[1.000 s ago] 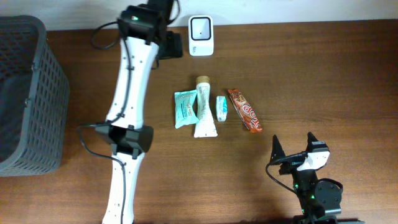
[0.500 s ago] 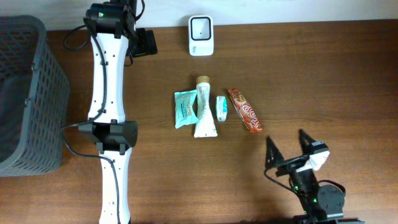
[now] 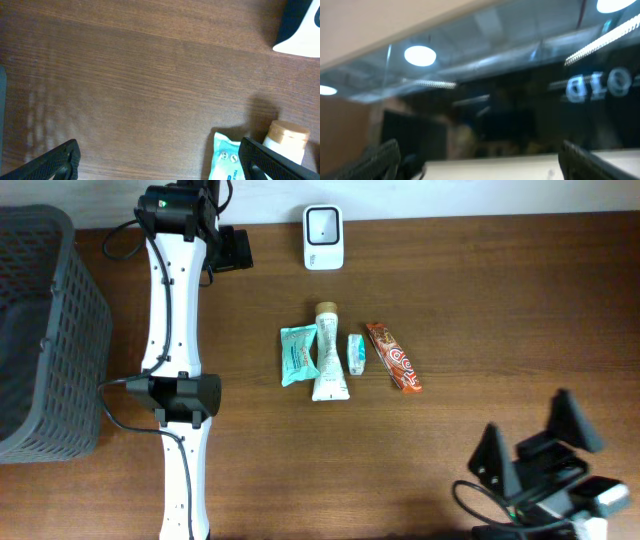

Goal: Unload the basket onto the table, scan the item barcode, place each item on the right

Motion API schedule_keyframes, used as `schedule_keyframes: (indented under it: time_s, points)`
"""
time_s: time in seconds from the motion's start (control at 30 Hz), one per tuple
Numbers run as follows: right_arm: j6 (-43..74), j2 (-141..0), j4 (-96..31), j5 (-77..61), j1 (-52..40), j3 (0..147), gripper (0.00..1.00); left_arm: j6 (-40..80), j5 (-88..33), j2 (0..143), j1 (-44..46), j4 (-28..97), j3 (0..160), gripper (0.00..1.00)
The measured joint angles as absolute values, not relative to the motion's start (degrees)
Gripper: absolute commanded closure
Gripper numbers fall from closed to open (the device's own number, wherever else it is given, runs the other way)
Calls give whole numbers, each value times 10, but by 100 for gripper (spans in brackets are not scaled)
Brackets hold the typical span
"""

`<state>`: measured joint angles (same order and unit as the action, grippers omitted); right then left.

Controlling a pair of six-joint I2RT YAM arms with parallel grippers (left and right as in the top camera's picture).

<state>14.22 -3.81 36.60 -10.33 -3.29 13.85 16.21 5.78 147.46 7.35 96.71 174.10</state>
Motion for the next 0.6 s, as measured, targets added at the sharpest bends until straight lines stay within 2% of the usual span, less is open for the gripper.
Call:
schedule_keyframes:
  time_s: [0.2, 0.37, 0.47, 0.6]
  points:
    - [-94, -251, -124, -101, -33, 487, 1, 162, 57, 1475, 73, 966, 1741, 1]
    - [-184, -515, -465, -103, -33, 727, 1, 160, 58, 1475, 73, 967, 1741, 1]
    - [-202, -656, -593, -147, -33, 850, 1, 160, 58, 1475, 73, 967, 1741, 1]
    - [-212, -774, -630, -244, -33, 940, 1, 160, 58, 1475, 73, 966, 1741, 1]
